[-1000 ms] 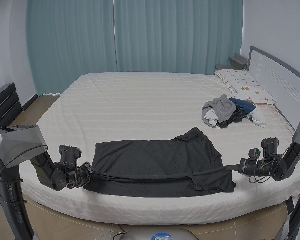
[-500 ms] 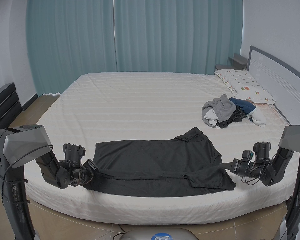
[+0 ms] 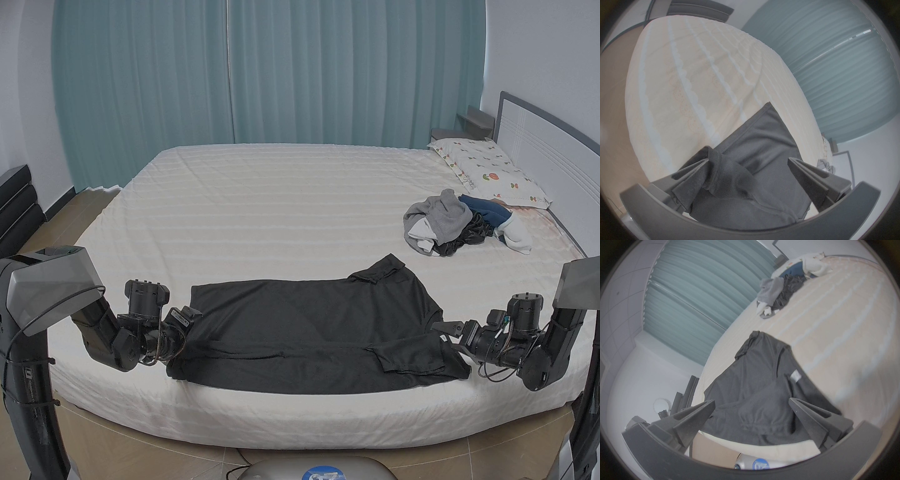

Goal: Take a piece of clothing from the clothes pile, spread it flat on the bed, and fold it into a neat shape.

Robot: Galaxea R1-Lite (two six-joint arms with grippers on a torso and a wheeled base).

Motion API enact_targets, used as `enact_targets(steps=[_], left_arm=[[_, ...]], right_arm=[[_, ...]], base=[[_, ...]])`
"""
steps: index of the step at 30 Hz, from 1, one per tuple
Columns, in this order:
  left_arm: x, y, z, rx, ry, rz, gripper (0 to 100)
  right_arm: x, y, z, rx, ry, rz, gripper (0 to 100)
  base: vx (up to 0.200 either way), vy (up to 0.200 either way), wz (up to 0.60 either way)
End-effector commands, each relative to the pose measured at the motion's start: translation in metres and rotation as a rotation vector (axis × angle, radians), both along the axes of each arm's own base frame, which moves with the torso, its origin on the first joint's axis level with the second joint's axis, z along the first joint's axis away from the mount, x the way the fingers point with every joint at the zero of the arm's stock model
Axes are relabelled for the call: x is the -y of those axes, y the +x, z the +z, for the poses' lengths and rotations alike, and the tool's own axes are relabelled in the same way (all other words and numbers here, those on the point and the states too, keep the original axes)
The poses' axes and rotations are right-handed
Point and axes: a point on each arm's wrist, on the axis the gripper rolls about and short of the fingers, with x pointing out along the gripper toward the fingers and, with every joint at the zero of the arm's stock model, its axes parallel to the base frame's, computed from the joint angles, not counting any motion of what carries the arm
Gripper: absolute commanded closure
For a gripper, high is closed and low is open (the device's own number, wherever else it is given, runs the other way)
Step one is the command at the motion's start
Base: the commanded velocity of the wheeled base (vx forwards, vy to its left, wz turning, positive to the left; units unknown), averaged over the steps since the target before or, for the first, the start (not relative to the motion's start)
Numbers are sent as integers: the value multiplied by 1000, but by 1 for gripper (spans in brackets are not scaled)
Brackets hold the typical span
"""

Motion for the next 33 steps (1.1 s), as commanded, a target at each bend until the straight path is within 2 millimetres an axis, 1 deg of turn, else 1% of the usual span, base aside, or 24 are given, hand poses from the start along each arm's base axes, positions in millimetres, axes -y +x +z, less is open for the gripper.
enact_targets(steps=[1, 2, 3, 4, 6, 9, 11, 12, 13, 16, 20, 25, 27, 31, 33], left_arm=[[-12, 3, 13, 35, -60, 53, 0], [-14, 1, 15, 33, -82, 45, 0], [-14, 1, 15, 33, -83, 43, 0], [-16, -2, 18, 29, -108, 34, 0], [-19, -9, 16, 8, -136, 29, 0], [-23, -11, 14, 19, -151, 26, 0], [-23, -12, 12, 33, -150, 25, 0], [-23, -12, 12, 33, -149, 24, 0], [-22, -15, 10, 39, -142, 16, 0], [-21, -17, 10, 69, -142, 11, 0], [-19, -17, 8, 77, -138, 1, 0], [-15, -20, 6, 66, -130, -14, 0], [-15, -20, 6, 66, -130, -14, 0], [-15, -20, 4, 62, -109, -29, 0], [-15, -20, 3, 61, -105, -29, 0]], right_arm=[[-29, -23, 5, -65, 17, -16, 0], [-40, -27, 1, -94, 20, -46, 0], [-41, -27, 1, -97, 21, -49, 0], [-52, -33, -1, -126, 28, -65, 0], [-59, -39, -3, -155, 35, -67, 0], [-65, -46, -10, -193, 28, -48, 0], [-70, -46, -19, -218, 13, -45, 0], [-70, -46, -20, -220, 11, -45, 0], [-72, -45, -26, -234, -1, -50, 0], [-74, -43, -33, -239, -10, -52, 0], [-75, -33, -32, -210, -1, -79, 0], [-77, -26, -30, -204, 49, -129, 0], [-77, -27, -28, -202, 51, -128, 0], [-79, -31, -16, -183, 59, -119, 0], [-79, -31, -16, -182, 58, -119, 0]], base=[[0, 0, 0], [0, 0, 0], [0, 0, 0], [0, 0, 0], [0, 0, 0], [0, 0, 0], [0, 0, 0], [0, 0, 0], [0, 0, 0], [0, 0, 0], [0, 0, 0], [0, 0, 0], [0, 0, 0], [0, 0, 0], [0, 0, 0]])
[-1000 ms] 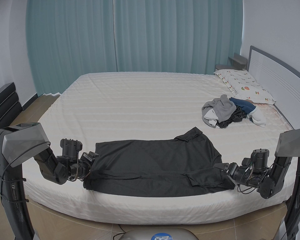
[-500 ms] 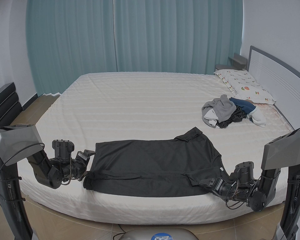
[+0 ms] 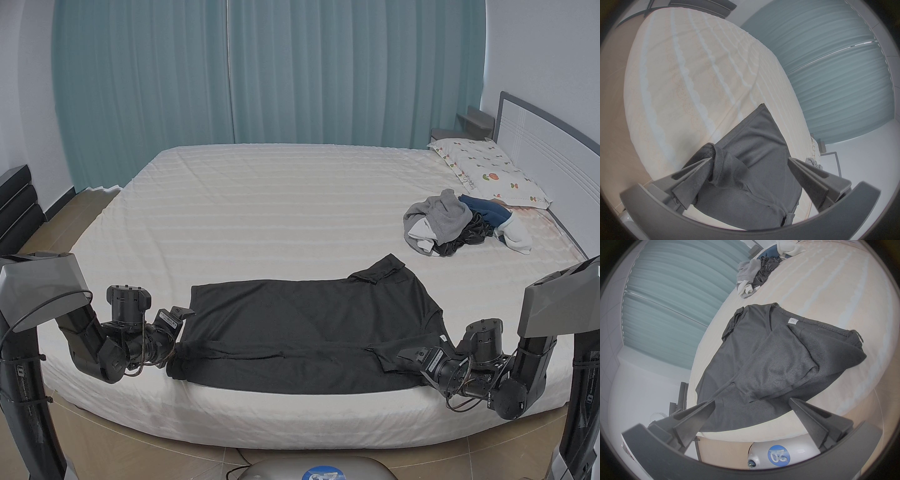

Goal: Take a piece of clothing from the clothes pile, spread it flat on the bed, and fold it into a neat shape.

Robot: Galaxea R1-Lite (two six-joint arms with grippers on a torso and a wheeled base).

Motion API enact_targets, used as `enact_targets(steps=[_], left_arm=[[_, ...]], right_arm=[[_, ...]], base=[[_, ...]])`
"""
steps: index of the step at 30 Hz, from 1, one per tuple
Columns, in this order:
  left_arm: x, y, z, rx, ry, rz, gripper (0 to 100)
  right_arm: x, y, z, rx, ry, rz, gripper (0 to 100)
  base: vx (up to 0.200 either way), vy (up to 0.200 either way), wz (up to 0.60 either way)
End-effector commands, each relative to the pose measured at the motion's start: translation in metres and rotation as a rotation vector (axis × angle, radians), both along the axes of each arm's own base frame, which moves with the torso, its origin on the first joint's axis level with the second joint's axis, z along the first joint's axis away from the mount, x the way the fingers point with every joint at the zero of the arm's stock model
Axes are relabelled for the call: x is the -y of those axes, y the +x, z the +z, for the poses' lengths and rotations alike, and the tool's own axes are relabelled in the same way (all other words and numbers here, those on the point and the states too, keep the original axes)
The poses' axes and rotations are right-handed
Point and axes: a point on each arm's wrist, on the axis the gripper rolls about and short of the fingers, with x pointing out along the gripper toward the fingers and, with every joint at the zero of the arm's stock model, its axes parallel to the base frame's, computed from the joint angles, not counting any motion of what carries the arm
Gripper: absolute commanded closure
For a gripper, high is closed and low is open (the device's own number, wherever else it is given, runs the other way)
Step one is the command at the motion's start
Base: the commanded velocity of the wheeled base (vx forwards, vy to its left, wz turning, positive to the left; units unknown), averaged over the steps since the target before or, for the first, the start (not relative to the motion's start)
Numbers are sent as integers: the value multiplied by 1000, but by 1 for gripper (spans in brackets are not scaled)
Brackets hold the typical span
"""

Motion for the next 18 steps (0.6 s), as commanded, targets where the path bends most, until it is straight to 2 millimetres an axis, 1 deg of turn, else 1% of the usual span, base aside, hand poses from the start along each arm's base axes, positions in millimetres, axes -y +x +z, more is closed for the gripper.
enact_targets(steps=[1, 3, 10, 14, 18], left_arm=[[0, 0, -3, -8, 3, -1, 0], [1, 0, -3, -10, 3, -3, 0], [1, 0, -4, -11, 7, -1, 0], [2, 0, -5, -12, 7, -3, 0], [2, 0, -5, -12, 17, -8, 0]], right_arm=[[-1, -1, 6, 17, 6, 5, 0], [-1, 1, 3, 14, -5, -11, 0], [0, 3, -1, 11, -6, -18, 0], [-1, 8, -12, -3, -26, -39, 0], [-1, 12, -16, 3, -41, -65, 0]], base=[[0, 0, 0], [0, 0, 0], [0, 0, 0], [0, 0, 0], [0, 0, 0]])
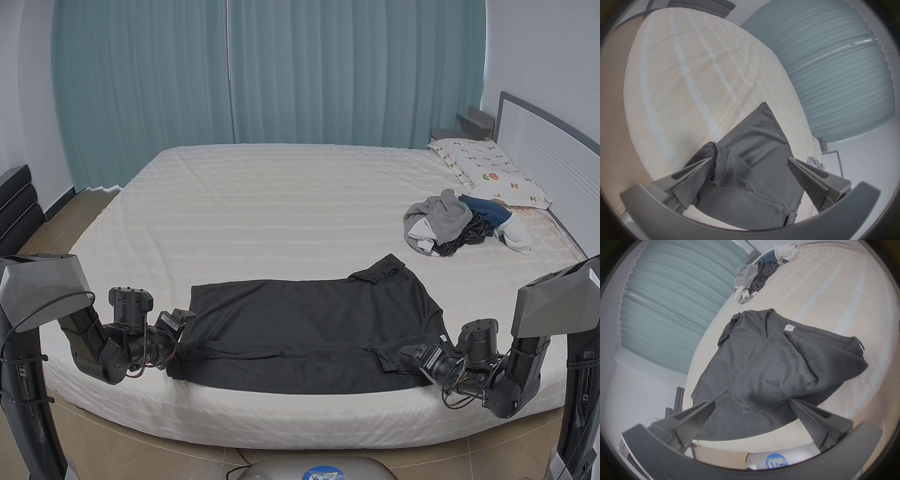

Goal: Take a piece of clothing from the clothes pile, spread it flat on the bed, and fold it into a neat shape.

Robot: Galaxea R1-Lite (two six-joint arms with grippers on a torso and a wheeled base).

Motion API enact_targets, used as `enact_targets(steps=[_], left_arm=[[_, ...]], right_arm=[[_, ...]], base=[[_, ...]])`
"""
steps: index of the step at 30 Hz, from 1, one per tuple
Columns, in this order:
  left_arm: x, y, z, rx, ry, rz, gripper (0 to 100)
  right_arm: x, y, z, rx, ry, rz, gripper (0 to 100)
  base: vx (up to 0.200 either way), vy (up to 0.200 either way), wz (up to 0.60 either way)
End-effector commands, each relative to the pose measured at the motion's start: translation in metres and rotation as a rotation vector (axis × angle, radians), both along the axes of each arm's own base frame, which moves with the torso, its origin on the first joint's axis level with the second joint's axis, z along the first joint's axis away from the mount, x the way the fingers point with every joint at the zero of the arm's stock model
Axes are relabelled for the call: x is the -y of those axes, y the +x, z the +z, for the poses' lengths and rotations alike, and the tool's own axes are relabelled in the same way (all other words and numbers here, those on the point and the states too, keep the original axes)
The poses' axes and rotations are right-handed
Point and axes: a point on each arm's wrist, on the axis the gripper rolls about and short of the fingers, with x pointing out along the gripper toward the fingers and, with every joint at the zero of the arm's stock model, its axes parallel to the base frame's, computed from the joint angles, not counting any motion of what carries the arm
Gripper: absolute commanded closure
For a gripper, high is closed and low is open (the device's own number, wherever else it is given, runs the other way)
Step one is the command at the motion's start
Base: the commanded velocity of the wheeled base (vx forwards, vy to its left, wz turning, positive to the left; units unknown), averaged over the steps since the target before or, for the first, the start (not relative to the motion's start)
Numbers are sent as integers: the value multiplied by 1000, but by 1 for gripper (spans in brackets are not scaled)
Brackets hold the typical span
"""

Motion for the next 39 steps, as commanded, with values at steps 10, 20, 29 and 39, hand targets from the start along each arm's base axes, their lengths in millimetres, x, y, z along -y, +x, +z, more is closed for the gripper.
enact_targets(steps=[10, 20, 29, 39], left_arm=[[0, 0, -1, -2, 8, -5, 0], [1, 0, -3, -7, 19, 5, 0], [2, -1, -5, -9, 32, -3, 0], [2, 0, -4, -7, 31, -3, 0]], right_arm=[[-6, 9, -11, -3, 3, -47, 0], [-10, 5, -5, 11, -12, -62, 100], [-9, -9, 12, 26, -17, -51, 100], [-6, -19, 9, -6, -50, -23, 100]], base=[[0, 0, 0], [0, 0, 0], [0, 0, 0], [0, 0, 0]])
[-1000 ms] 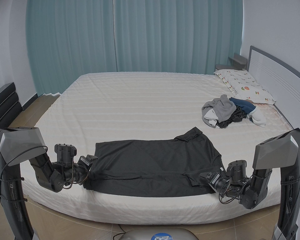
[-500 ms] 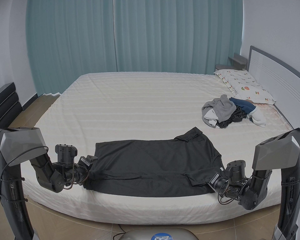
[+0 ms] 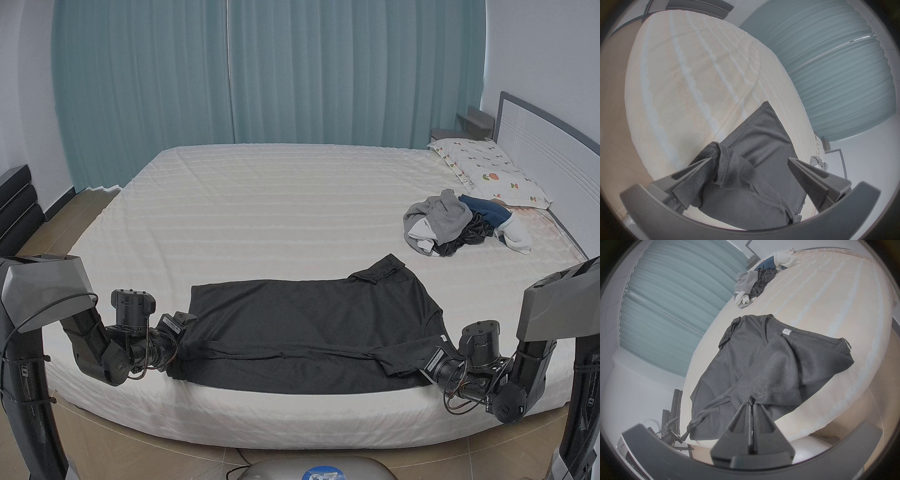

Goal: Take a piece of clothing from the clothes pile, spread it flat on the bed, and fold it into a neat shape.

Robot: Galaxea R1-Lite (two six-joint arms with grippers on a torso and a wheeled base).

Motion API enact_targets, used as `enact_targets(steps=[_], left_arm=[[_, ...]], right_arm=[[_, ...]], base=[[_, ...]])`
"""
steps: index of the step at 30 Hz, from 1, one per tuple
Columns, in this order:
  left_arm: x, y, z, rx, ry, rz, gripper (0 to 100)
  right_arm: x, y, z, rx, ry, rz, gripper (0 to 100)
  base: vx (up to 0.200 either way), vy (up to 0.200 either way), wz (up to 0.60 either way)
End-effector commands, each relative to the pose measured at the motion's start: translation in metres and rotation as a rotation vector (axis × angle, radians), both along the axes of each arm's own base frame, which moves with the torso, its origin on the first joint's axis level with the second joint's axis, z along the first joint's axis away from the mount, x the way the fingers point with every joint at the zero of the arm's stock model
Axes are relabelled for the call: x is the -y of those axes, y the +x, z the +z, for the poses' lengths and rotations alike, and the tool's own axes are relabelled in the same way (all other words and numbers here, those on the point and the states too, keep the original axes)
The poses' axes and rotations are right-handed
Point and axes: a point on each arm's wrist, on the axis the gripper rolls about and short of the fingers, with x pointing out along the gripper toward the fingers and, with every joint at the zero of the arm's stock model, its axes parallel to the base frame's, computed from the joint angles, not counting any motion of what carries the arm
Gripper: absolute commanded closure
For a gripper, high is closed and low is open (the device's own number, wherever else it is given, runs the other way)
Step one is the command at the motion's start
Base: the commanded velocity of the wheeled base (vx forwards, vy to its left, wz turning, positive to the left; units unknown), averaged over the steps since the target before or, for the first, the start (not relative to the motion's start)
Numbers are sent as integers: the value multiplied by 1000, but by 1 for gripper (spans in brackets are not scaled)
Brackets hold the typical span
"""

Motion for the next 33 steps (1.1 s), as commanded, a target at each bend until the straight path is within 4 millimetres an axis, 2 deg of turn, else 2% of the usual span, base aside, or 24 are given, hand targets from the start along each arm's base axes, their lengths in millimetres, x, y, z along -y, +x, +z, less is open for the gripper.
enact_targets(steps=[1, 4, 5, 7, 12, 13, 14, 15, 17, 18, 21, 25, 27, 29, 33], left_arm=[[0, 0, 0, -1, -2, 1, 0], [0, 0, 0, -1, -2, 1, 0], [0, 0, 0, -1, -2, 1, 0], [0, 0, 0, -1, 0, -1, 0], [0, 0, 0, -1, 0, -1, 0], [0, 0, 0, -1, 0, 0, 0], [0, 0, 0, -1, 0, 0, 0], [0, 0, 0, -1, 0, -1, 0], [0, 0, 0, -1, 0, -1, 0], [0, 0, 0, -1, 0, -1, 0], [0, 0, -1, -2, 0, -1, 0], [0, 0, -1, -4, 0, -1, 0], [0, 0, -1, -4, 0, -1, 0], [0, 0, -1, -4, 1, 0, 0], [0, 0, -2, -5, 1, 0, 0]], right_arm=[[1, -5, -4, -20, -27, 19, 100], [1, -7, -14, -46, -68, 42, 100], [1, -8, -16, -54, -79, 49, 0], [1, -11, -18, -72, -101, 64, 0], [1, -10, -7, -37, -105, 57, 0], [3, -10, 4, -1, -93, 49, 0], [3, -10, 4, -1, -93, 49, 0], [6, -9, 17, 37, -79, 37, 0], [7, -10, 20, 48, -76, 34, 0], [16, -7, 37, 103, -63, 2, 0], [30, -5, 49, 135, -71, -35, 0], [44, 0, 48, 108, -75, -47, 0], [45, 1, 45, 96, -64, -32, 0], [49, 5, 33, 61, -50, -16, 0], [52, 12, 30, 63, -36, -14, 0]], base=[[0, 0, 0], [0, 0, 0], [0, 0, 0], [0, 0, 0], [0, 0, 0], [0, 0, 0], [0, 0, 0], [0, 0, 0], [0, 0, 0], [0, 0, 0], [0, 0, 0], [0, 0, 0], [0, 0, 0], [0, 0, 0], [0, 0, 0]])
